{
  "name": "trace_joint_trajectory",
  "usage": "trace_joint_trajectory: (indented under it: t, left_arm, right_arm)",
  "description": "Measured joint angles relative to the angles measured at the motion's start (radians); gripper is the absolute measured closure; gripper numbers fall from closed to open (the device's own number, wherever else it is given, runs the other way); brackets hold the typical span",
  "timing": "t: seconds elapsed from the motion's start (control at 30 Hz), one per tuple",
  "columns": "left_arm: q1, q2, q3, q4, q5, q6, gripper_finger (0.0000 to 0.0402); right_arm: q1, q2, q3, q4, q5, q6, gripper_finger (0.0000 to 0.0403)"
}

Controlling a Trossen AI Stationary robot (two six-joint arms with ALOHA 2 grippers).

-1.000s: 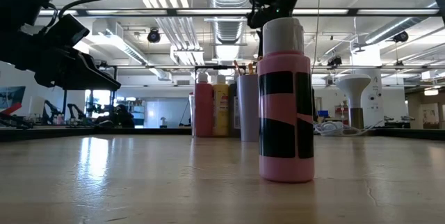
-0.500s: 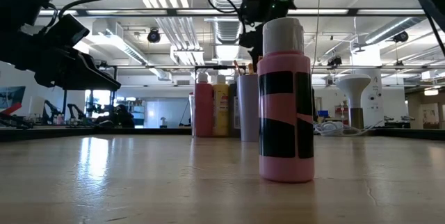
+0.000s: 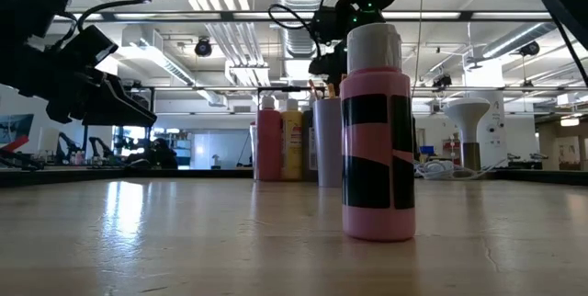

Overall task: Pick & Place Paint Supplies
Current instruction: Put the purple black paint bottle into the transparent bin

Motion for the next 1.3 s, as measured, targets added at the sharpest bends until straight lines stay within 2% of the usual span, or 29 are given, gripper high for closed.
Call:
trace_joint_trajectory:
  t: [0.7,0.9,1.07,1.3]
  left_arm:
    - [0.000,0.000,0.000,-0.007,-0.004,0.000,0.0186]
    - [0.000,0.000,0.000,-0.007,-0.004,0.000,0.0186]
    - [0.000,0.000,0.000,-0.007,-0.004,0.001,0.0186]
    - [0.000,0.000,0.000,-0.007,-0.003,0.001,0.0186]
  right_arm:
    - [0.009,0.027,-0.052,0.031,-0.007,0.033,0.0280]
    - [0.009,0.027,-0.081,0.087,-0.008,0.032,0.0287]
    - [0.009,0.026,-0.099,0.112,-0.009,0.032,0.0275]
    - [0.009,0.025,-0.150,0.173,-0.003,0.024,0.0288]
